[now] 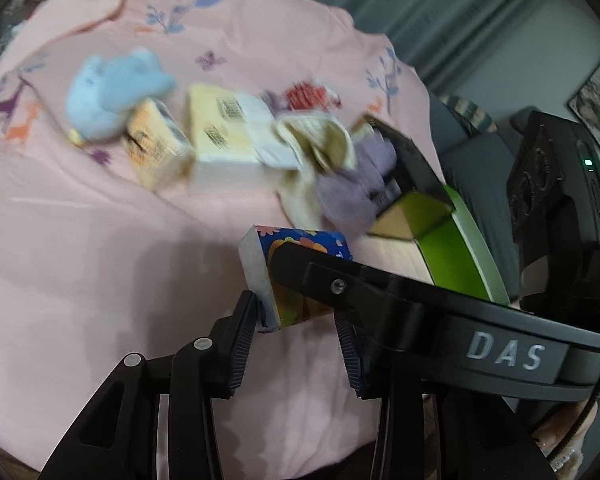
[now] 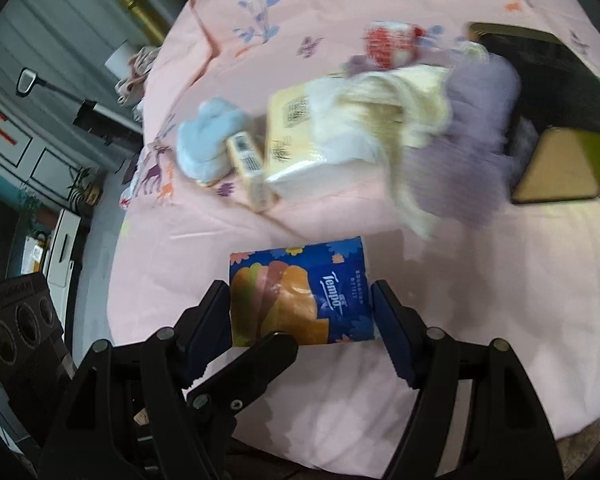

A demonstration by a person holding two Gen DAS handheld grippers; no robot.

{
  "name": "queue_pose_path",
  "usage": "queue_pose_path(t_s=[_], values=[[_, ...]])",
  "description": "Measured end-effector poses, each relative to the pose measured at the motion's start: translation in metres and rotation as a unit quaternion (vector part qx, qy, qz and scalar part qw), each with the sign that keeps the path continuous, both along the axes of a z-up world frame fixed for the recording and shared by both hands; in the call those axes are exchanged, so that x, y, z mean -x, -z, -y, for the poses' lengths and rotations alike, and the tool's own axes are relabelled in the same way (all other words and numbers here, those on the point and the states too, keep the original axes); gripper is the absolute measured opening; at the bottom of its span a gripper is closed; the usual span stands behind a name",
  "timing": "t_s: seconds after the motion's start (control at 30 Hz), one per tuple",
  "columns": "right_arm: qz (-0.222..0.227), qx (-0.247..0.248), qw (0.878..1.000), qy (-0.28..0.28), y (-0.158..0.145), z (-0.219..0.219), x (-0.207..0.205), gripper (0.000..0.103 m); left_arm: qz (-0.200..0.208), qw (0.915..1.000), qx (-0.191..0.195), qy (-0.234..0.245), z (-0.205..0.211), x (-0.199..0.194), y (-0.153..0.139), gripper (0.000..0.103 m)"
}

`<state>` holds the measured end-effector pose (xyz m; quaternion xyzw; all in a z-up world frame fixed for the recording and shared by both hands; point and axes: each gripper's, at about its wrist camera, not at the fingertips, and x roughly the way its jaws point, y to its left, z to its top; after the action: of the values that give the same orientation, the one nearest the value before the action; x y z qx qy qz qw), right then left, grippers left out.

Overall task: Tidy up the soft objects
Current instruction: 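Grasp the blue Tempo tissue pack with the right gripper, then carry the Tempo pack into the green box and release it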

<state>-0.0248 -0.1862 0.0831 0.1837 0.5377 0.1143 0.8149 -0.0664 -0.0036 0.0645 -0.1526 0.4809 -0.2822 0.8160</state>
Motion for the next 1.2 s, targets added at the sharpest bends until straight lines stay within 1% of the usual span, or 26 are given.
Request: queue_pose_path(t_s=[0.13,0.27,0.37,0.47,0.5,0.57,0.67,0.73,0.83,0.9,0.97,1.0,1.1,1.2], values=[[-0.011,-0.011,1.0,0.026,0.012,0.028,0.009,0.072,-0.028,0.9993,-0.007,0.024,0.024,0.004,0.016,0.039],[-0.025,-0.02,0.999,0.038,0.023,0.042,0.015,0.072,-0.045,0.9986,-0.006,0.025,0.033,0.003,0.025,0.039],[-0.033,-0.035,0.998,0.039,0.03,0.048,0.019,0.072,-0.049,0.9984,-0.016,0.022,0.035,0.002,0.026,0.039],[-0.031,-0.04,0.998,0.043,0.032,0.053,0.02,0.073,-0.05,0.9985,-0.016,0.014,0.032,0.001,0.027,0.039],[-0.03,-0.039,0.998,0.047,0.032,0.055,0.02,0.074,-0.051,0.9985,-0.018,0.013,0.032,0.0,0.028,0.039],[-0.032,-0.038,0.998,0.049,0.036,0.06,0.02,0.079,-0.055,0.9982,-0.02,0.012,0.033,-0.001,0.03,0.039],[-0.034,-0.056,0.997,0.043,0.042,0.062,0.017,0.08,-0.057,0.9981,-0.017,0.014,0.034,0.0,0.033,0.039],[-0.04,-0.075,0.996,0.031,0.048,0.059,0.015,0.08,-0.054,0.9981,-0.02,0.02,0.038,0.0,0.034,0.039],[-0.035,-0.066,0.997,0.026,0.051,0.054,0.016,0.08,-0.036,0.9983,-0.039,0.025,0.045,0.004,0.031,0.039],[-0.029,-0.059,0.998,0.026,0.049,0.055,0.016,0.075,-0.027,0.9982,-0.046,0.027,0.05,0.006,0.027,0.039],[-0.028,-0.058,0.997,0.034,0.048,0.059,0.016,0.065,-0.018,0.998,-0.054,0.027,0.052,0.007,0.023,0.039],[-0.026,-0.06,0.997,0.038,0.046,0.062,0.017,0.063,-0.014,0.998,-0.054,0.029,0.053,0.008,0.02,0.039],[-0.01,-0.069,0.997,0.045,0.039,0.072,0.021,0.063,-0.005,0.9983,-0.047,0.035,0.058,0.009,0.01,0.039],[0.01,-0.07,0.996,0.058,0.026,0.083,0.027,0.063,0.015,0.9976,-0.046,0.048,0.067,0.011,-0.002,0.039]])
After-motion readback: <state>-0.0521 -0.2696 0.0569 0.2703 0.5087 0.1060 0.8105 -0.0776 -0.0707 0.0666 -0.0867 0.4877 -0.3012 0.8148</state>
